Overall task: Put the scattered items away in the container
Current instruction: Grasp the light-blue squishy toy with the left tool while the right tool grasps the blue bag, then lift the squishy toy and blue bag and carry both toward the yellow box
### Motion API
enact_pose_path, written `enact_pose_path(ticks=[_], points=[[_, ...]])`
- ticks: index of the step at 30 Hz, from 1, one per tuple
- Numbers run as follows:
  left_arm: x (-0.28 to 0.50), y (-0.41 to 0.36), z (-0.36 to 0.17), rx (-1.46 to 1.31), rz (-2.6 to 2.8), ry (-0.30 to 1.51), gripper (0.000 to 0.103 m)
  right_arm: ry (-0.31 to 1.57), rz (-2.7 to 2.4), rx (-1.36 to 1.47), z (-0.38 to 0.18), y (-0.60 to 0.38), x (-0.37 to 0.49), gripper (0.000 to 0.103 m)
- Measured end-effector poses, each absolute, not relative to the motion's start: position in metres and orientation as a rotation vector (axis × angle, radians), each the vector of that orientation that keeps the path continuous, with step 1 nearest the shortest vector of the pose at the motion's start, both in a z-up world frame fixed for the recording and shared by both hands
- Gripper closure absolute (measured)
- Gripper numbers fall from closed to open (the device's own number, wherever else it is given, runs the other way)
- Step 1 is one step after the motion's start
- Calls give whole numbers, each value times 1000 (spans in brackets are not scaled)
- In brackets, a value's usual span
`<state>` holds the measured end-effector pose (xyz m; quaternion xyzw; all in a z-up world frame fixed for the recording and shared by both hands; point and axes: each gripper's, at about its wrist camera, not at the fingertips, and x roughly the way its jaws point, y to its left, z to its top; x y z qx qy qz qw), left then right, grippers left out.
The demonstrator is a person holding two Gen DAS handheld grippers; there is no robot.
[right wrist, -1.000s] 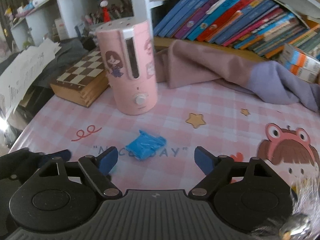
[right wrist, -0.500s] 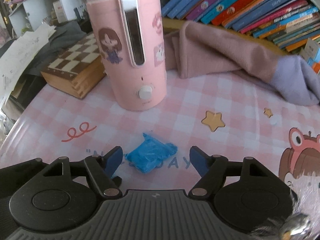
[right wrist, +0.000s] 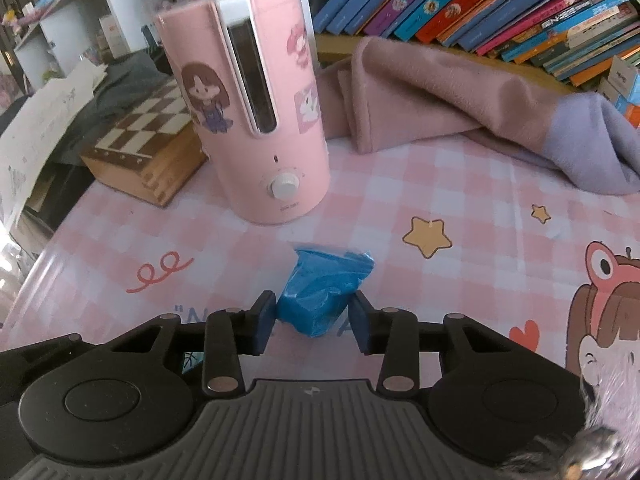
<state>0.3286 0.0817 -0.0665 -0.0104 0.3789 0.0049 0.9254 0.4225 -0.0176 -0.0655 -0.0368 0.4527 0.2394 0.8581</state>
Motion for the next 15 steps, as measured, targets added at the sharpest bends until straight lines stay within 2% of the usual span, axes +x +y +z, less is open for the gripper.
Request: enact_pose_path(ticks=[15], points=[[279, 84, -29, -31, -11, 695, 78, 879, 475, -6, -29, -41, 379, 66]])
